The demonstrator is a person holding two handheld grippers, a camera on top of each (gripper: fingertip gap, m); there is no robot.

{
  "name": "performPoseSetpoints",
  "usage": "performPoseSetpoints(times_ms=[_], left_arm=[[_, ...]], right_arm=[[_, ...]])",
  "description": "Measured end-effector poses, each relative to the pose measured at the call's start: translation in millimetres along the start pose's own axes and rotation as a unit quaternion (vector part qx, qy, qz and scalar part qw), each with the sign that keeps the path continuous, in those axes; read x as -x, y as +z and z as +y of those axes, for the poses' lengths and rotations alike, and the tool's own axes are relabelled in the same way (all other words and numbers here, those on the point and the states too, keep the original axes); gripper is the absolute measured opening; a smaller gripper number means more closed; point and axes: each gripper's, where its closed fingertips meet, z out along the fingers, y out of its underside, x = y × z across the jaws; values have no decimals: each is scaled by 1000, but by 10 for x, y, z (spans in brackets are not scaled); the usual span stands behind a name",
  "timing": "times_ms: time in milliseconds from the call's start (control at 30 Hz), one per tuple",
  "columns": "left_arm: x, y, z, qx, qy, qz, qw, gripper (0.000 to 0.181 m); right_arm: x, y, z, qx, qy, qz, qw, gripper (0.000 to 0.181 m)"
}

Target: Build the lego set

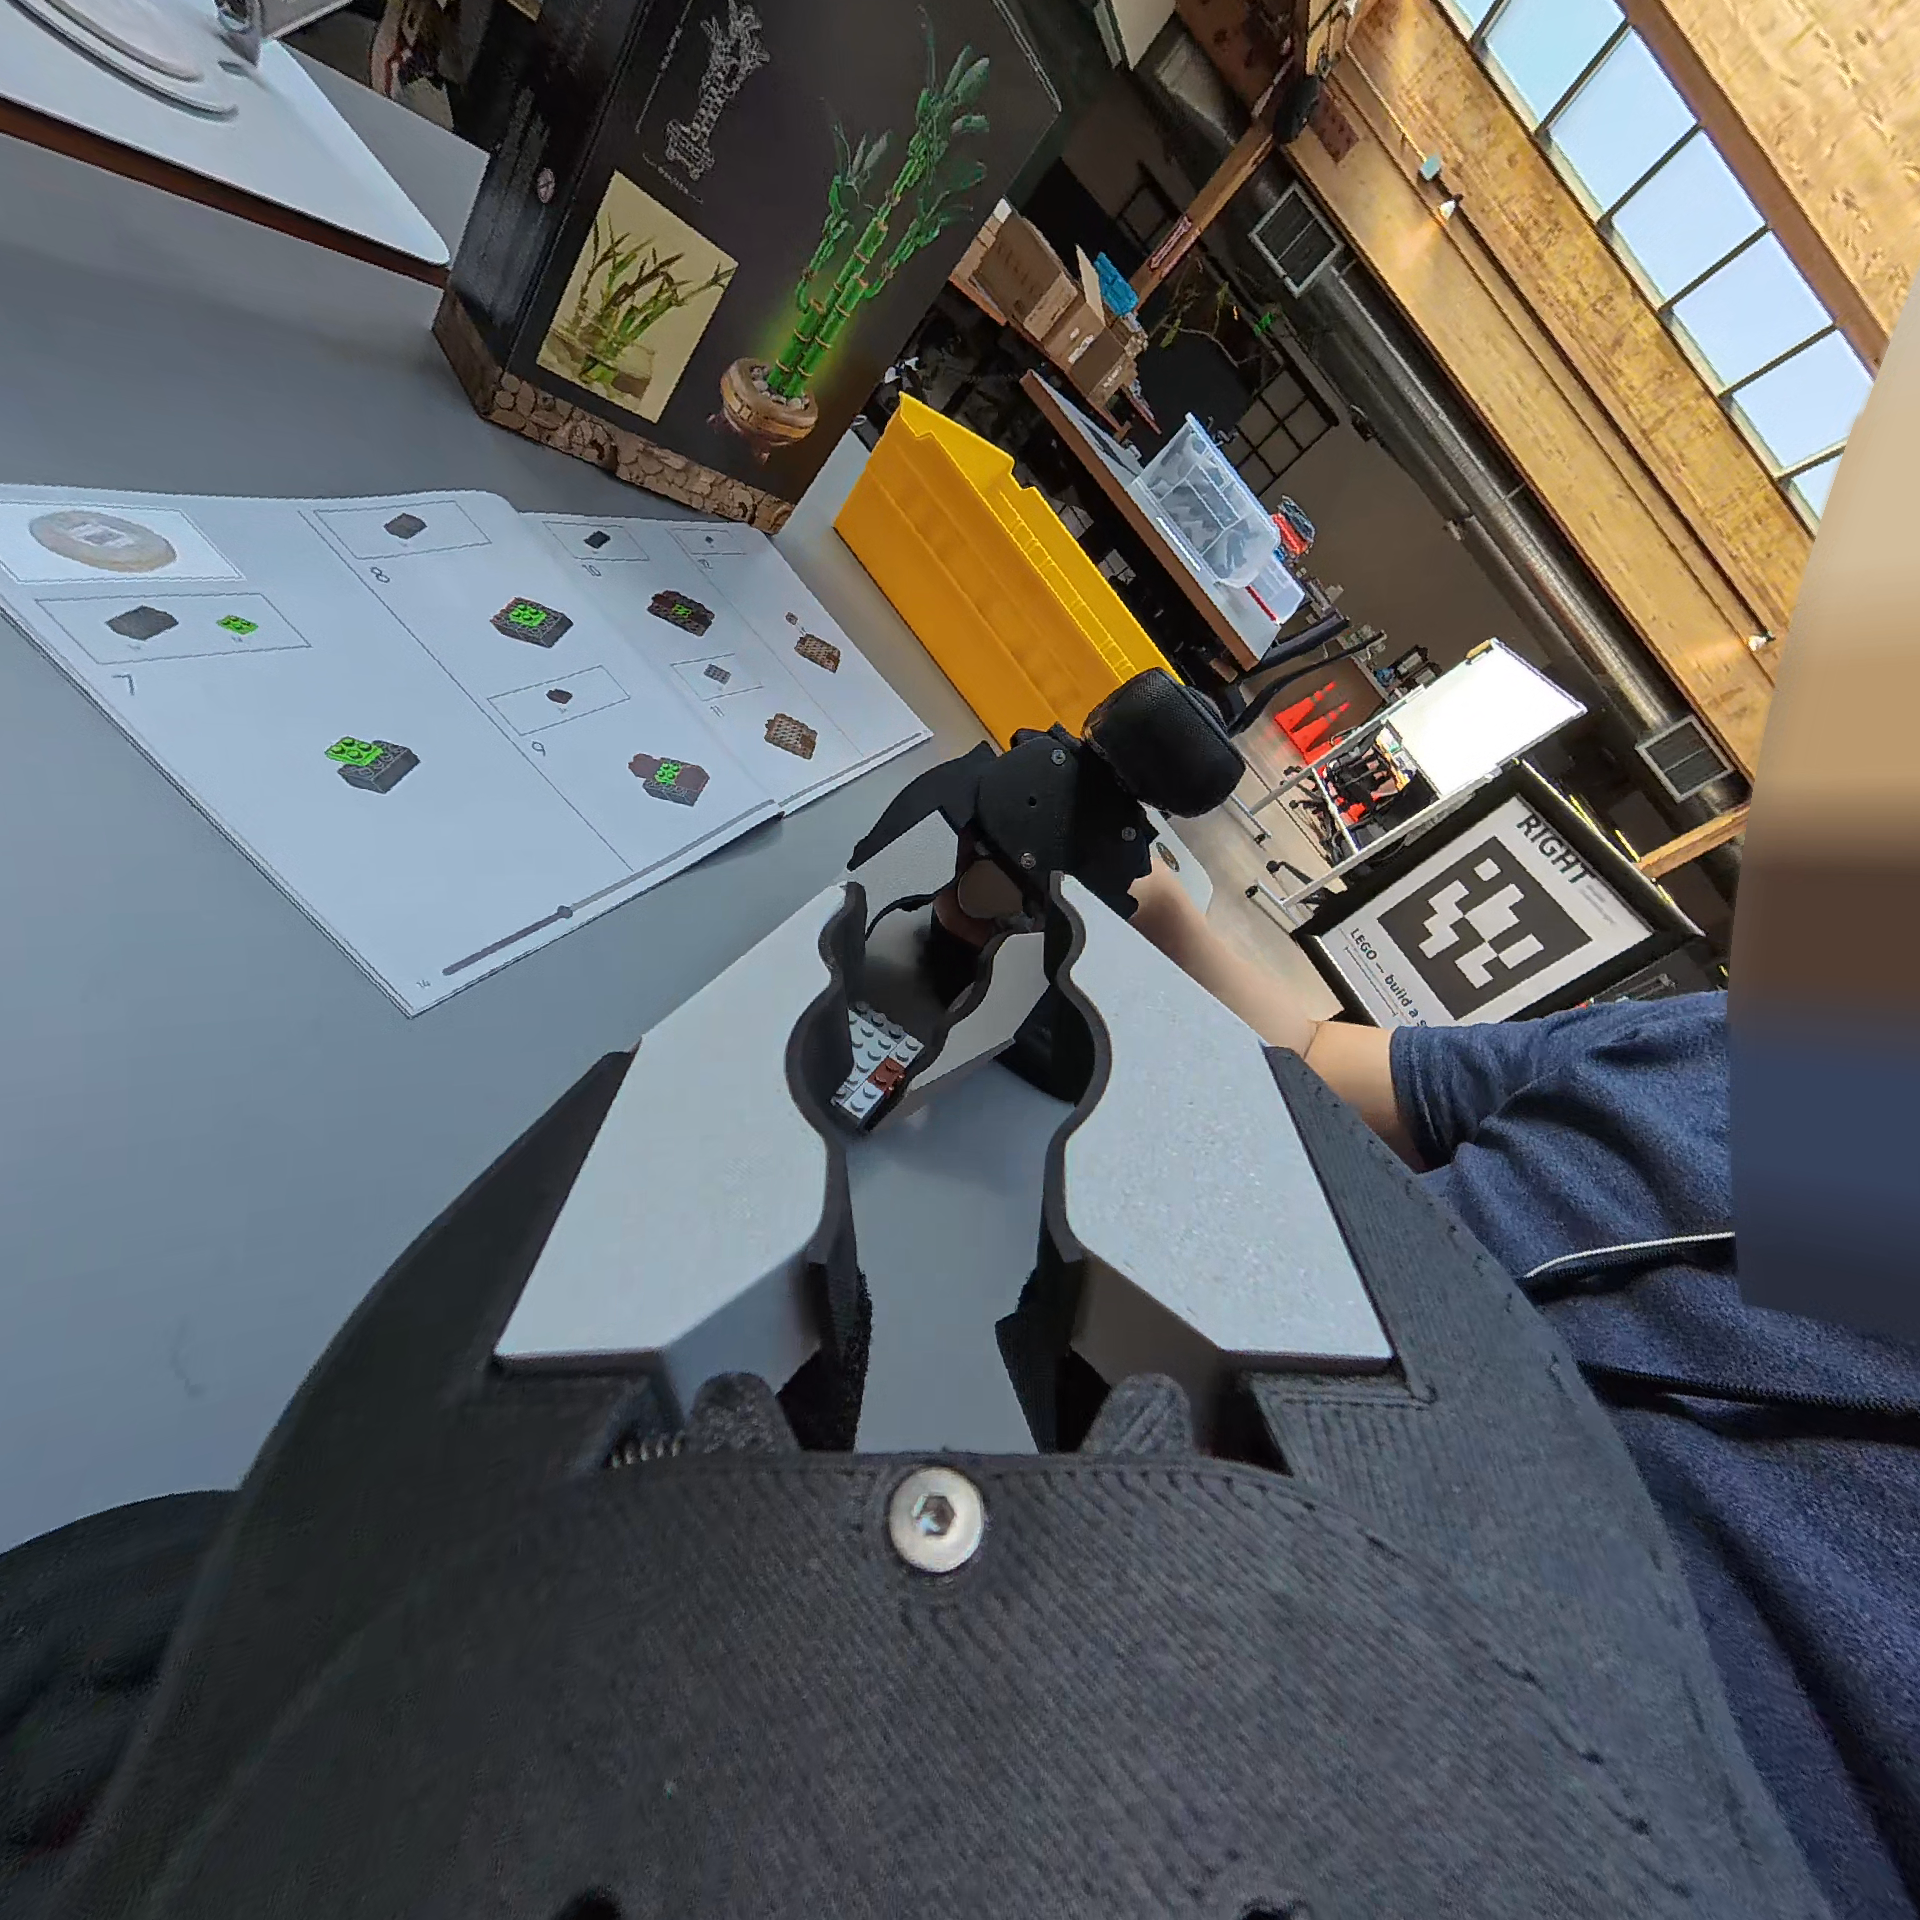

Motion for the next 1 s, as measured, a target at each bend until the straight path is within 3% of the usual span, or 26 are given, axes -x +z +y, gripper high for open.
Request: performPoseSetpoints(times_ms=[200, 300, 367, 433, 467, 500, 567, 600, 633, 700, 767, 1000], left_arm=[[-48, 12, -151, -47, 36, 0, 998, 32], [-101, -19, -219, -68, 74, -8, 995, 37], [-157, -28, -250, -77, 102, -11, 992, 38], [-215, -7, -259, -77, 138, -16, 987, 39], [-236, 25, -253, -74, 160, -21, 984, 41], [-262, 77, -239, -68, 183, -22, 980, 43], [-292, 250, -191, -58, 233, -23, 970, 54], [-290, 368, -152, -54, 254, -23, 965, 57], [-279, 505, -107, -51, 276, -23, 960, 61], [-255, 808, -62, -55, 323, -23, 944, 61], [-228, 1137, -15, -39, 367, -19, 929, 62], [241, 2206, 230, 166, 445, -12, 880, 64]], right_arm=[[-39, -79, 1, -37, -29, -7, 999, 64], [-21, -355, -169, -123, -65, 2, 990, 68], [-198, -692, -170, -159, -75, 49, 983, 69], [-682, -1192, -54, -190, -52, 177, 964, 69], [-1032, -1518, 126, -184, -27, 278, 942, 68], [-1381, -1922, 390, -163, -1, 401, 901, 67], [-1760, -2825, 960, -121, 69, 622, 770, 55], [-1786, -3100, 1119, -125, 114, 669, 724, 56], [-1782, -3207, 1198, -137, 148, 681, 704, 58], [-1773, -3196, 1257, -150, 165, 682, 697, 57], [-1808, -3109, 1354, -113, 168, 684, 701, 56], [-1887, -2855, 1657, -75, 249, 625, 736, 55]])
